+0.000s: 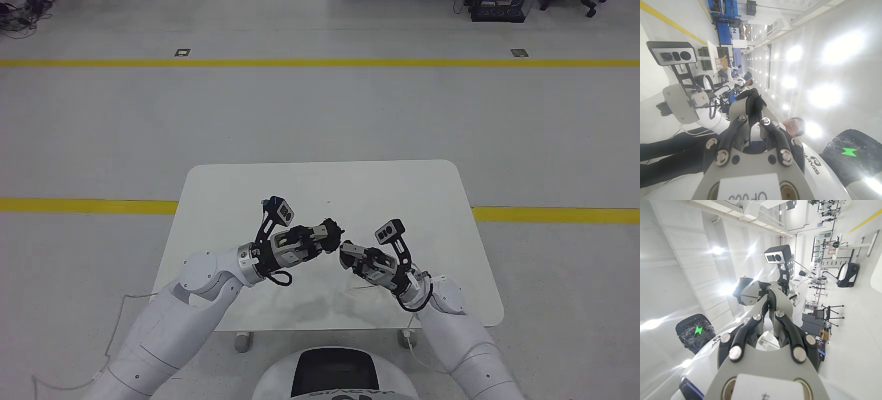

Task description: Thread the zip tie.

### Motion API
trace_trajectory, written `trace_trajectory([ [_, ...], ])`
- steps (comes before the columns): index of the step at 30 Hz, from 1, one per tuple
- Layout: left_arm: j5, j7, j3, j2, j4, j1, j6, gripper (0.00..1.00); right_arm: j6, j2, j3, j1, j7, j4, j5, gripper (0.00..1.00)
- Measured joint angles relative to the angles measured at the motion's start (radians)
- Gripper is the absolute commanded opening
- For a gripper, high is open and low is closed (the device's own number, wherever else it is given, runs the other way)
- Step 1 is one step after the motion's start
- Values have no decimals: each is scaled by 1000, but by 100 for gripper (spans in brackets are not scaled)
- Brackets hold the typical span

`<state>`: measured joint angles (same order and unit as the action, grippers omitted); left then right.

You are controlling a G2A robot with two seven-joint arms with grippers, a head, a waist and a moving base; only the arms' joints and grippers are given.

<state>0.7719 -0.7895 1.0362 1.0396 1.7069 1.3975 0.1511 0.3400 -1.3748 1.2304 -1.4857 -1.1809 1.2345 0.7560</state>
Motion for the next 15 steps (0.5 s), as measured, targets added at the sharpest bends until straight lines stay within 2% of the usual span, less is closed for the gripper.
trace_trajectory([
  [15, 0, 0, 0, 0, 0, 0, 0, 0, 0, -2, 26, -6, -1, -21, -17, 0],
])
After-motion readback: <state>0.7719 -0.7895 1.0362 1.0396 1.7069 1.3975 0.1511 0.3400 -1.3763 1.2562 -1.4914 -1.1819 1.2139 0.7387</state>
